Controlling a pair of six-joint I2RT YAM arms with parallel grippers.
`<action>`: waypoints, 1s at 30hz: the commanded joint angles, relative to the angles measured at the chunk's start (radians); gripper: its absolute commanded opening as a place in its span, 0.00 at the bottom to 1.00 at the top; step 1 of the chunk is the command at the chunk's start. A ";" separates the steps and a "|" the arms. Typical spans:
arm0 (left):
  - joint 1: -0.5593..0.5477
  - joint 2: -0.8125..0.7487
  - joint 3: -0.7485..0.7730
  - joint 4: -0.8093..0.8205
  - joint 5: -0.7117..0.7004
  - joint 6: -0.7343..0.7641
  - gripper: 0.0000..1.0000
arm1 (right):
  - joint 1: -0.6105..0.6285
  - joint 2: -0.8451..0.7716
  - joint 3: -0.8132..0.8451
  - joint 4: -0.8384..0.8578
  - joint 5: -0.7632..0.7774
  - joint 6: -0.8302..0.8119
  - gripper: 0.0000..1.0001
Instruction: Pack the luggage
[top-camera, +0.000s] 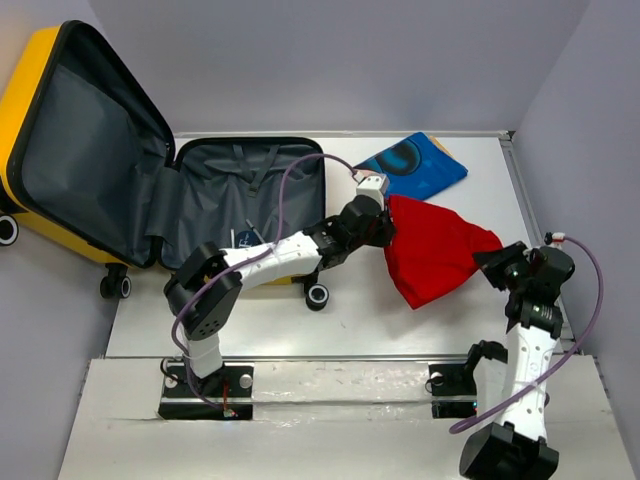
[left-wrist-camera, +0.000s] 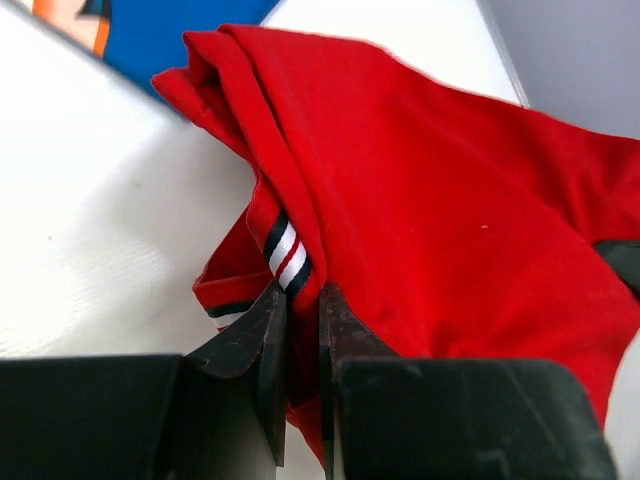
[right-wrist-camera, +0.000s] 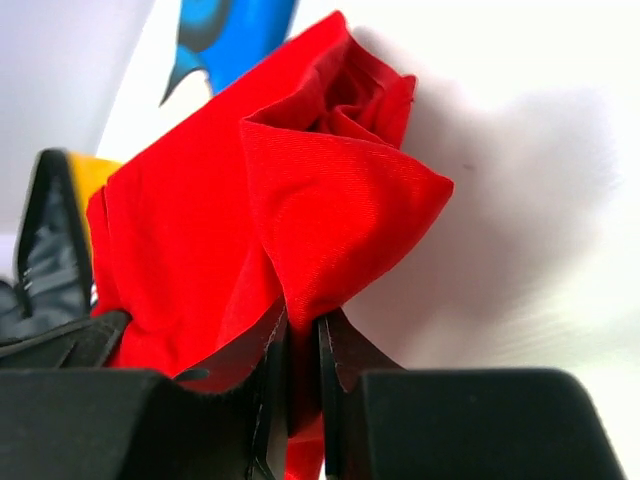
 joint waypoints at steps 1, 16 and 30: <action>-0.007 -0.116 0.124 0.035 0.007 0.044 0.06 | 0.069 0.042 0.151 0.055 -0.122 0.044 0.07; 0.482 -0.454 0.202 -0.235 0.019 0.127 0.05 | 1.062 0.826 0.859 0.351 0.381 0.088 0.07; 0.897 -0.745 -0.107 -0.319 0.010 0.113 0.99 | 1.243 1.289 1.131 0.323 0.376 -0.003 0.84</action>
